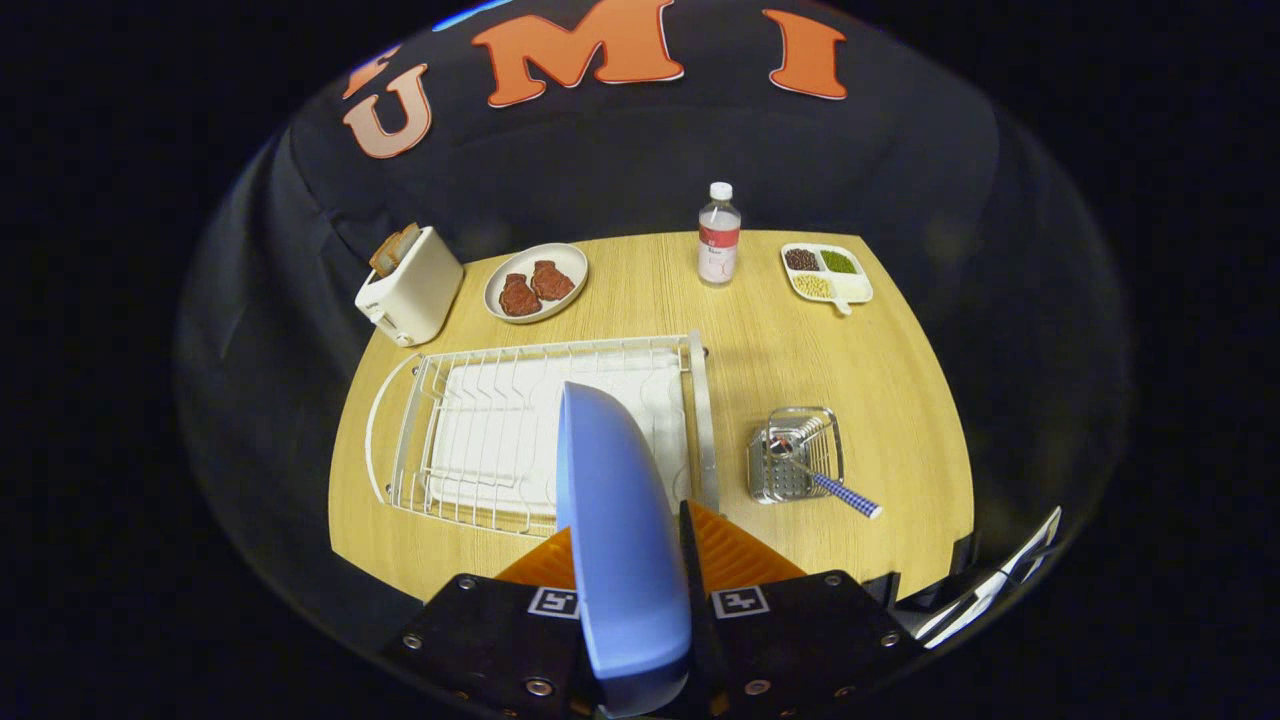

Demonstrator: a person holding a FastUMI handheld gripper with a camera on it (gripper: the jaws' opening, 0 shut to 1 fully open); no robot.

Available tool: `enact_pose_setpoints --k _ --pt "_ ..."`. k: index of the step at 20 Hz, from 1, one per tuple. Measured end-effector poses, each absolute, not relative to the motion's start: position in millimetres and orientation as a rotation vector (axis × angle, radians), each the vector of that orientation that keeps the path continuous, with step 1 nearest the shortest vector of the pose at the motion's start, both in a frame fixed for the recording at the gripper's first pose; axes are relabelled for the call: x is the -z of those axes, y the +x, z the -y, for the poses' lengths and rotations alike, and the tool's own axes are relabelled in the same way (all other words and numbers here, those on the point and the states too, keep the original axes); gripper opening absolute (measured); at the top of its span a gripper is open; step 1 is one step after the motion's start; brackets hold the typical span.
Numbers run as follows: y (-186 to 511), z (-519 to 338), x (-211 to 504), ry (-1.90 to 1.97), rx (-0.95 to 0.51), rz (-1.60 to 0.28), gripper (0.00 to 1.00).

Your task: Take the plate from the dish rack, then take the spoon from the basket and place it into the plate.

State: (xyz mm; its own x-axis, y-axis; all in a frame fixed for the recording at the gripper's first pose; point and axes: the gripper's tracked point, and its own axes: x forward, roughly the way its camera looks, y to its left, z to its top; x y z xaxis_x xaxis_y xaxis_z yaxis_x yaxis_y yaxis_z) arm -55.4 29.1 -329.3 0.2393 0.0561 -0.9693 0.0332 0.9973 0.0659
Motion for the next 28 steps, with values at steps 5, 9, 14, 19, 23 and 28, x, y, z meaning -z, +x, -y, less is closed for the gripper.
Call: enact_pose_setpoints --k 5,9,14,19,23,28 --pt "-107.4 -34.8 346.2 0.203 -0.070 -1.376 0.32" --pt "-145.9 -31.8 368.9 0.255 -0.065 -1.426 0.32" --pt "-180.0 -39.9 399.8 0.356 -0.105 -1.469 0.32" --pt "-209.1 -41.1 429.3 0.397 -0.118 -1.536 0.32" --pt "-203.8 -44.9 444.2 0.411 -0.146 -1.492 0.32" --pt "-199.2 -55.2 462.5 0.504 -0.151 -1.466 0.32"
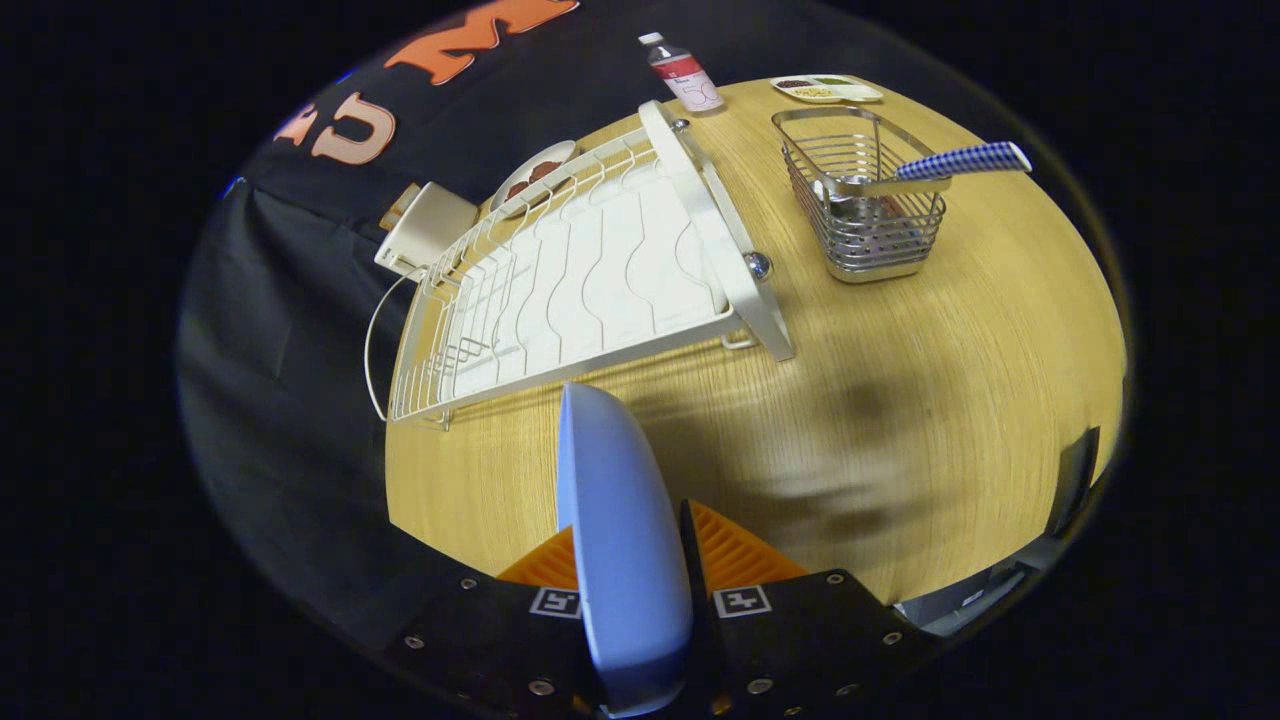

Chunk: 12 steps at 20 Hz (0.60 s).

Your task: Take the plate from the dish rack, then take the spoon from the basket and place it into the plate.

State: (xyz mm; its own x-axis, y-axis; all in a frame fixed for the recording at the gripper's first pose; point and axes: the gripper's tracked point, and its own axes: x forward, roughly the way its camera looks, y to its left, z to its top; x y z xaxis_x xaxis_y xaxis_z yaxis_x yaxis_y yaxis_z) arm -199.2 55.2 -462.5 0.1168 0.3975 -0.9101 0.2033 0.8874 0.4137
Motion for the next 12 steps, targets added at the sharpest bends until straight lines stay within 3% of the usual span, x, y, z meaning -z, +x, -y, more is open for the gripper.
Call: enact_pose_setpoints --k 3,12 --pt "-195.3 -55.3 477.6 0.551 -0.151 -1.460 0.33" --pt "-192.3 -39.7 494.3 0.434 -0.112 -1.489 0.65"
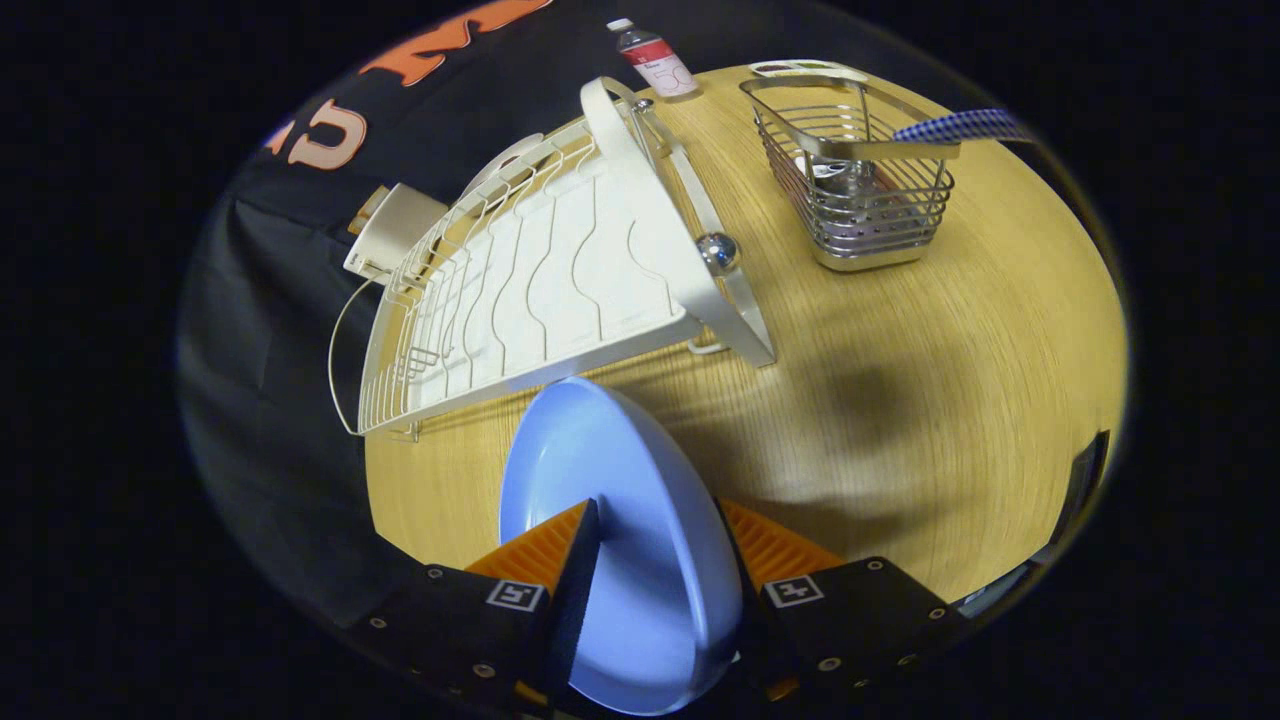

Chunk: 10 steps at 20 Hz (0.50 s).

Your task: Take the plate from the dish rack, then take the spoon from the basket and place it into the plate.

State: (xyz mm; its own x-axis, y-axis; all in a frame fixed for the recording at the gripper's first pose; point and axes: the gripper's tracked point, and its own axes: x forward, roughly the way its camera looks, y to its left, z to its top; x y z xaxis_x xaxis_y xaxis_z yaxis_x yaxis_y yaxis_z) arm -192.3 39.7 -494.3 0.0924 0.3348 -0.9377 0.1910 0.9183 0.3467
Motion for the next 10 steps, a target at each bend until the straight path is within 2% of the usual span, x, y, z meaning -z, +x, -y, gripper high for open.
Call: enact_pose_setpoints --k 2,6,10 --pt "-190.8 -33.0 490.9 0.391 -0.120 -1.479 0.68" --pt "-173.1 -15.9 473.2 0.457 -0.112 -1.413 0.66" --pt "-147.7 12.9 444.9 0.441 -0.092 -1.219 0.66"
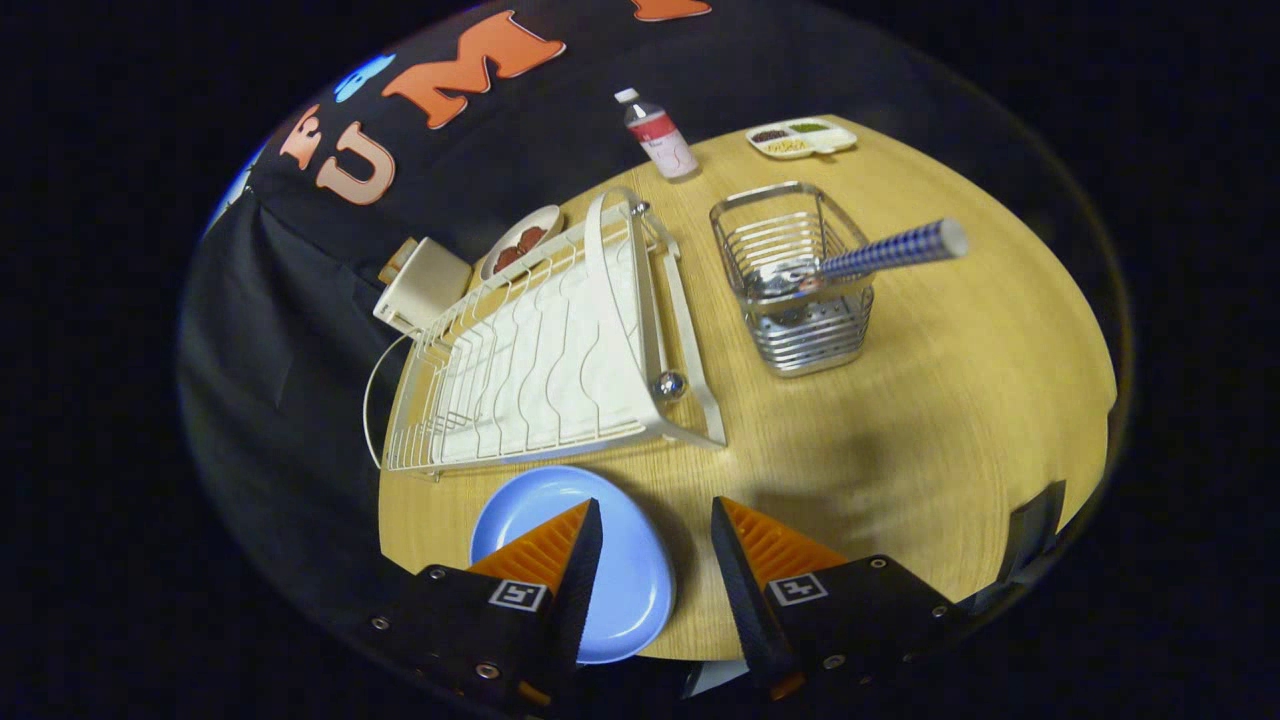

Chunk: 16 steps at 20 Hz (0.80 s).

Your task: Take the plate from the dish rack, then take the spoon from the basket and place it into the plate.

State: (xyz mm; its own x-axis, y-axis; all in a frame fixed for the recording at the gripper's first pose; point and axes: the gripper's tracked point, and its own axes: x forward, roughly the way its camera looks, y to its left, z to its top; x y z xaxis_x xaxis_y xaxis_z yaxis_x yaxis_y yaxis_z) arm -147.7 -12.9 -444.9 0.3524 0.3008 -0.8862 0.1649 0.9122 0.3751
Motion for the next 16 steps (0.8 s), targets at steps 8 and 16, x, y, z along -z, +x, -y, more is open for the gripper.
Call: enact_pose_setpoints --k 8,16 --pt "-102.3 87.6 403.9 0.239 0.001 -0.871 0.85" --pt "-68.3 119.4 412.8 0.201 0.080 -0.766 0.60"
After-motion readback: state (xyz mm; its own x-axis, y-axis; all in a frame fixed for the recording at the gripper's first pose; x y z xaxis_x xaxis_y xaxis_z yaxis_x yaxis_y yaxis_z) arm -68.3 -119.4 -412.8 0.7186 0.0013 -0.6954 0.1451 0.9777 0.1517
